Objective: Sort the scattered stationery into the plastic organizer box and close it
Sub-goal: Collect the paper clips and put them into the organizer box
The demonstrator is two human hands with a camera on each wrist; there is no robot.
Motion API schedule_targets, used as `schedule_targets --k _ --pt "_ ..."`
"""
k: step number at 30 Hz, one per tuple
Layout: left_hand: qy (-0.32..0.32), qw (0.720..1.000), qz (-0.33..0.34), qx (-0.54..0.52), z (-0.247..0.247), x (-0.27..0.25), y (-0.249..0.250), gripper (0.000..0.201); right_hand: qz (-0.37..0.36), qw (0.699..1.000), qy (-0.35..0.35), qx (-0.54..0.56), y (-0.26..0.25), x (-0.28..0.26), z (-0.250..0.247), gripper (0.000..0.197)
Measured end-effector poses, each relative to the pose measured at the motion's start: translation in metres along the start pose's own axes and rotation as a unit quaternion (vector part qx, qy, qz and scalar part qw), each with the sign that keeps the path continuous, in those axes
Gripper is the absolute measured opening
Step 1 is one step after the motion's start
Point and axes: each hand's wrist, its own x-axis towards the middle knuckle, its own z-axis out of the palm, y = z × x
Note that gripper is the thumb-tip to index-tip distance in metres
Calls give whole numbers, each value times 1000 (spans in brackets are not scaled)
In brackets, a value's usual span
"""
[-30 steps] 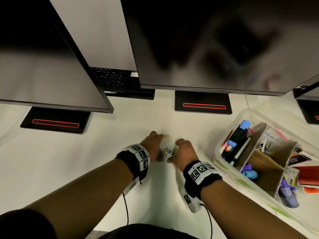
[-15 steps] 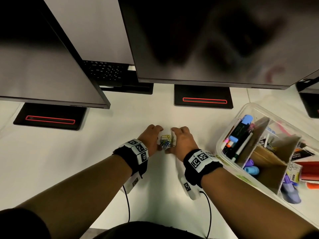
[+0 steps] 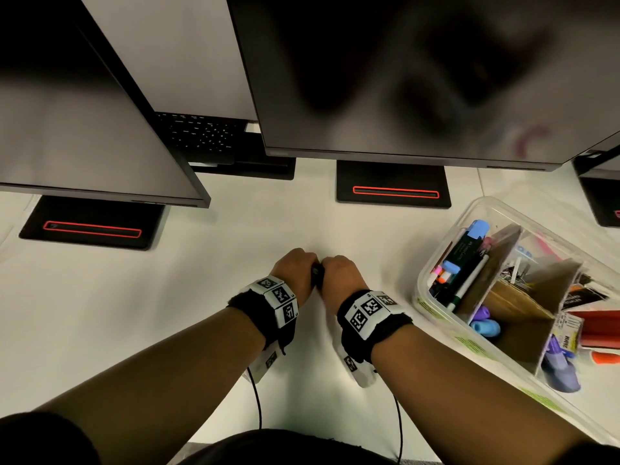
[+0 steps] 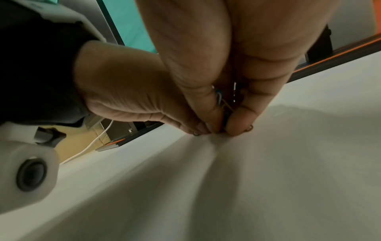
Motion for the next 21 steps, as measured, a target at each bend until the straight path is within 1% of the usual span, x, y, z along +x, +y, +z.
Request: schedule_targets --k 6,9,11,14,17,21 --pt "-26 999 -24 -10 -9 -6 8 23 11 1000 -13 4 0 -3 -7 23" --pt "-22 999 -22 -32 -21 -12 16 21 10 1000 -7 4 -1 -9 -16 15" --pt "-7 999 -16 -49 -32 -17 22 19 2 1000 16 6 -4 -16 -29 11" --pt "35 997 25 -63 -55 -23 37 15 -8 997 71 17 -9 -30 -57 17" --pt "66 992 73 -79 -80 -29 60 11 -18 992 121 26 -10 -46 -90 18" --pt "79 986 125 -81 -99 -31 103 8 6 987 158 36 4 -71 -132 17"
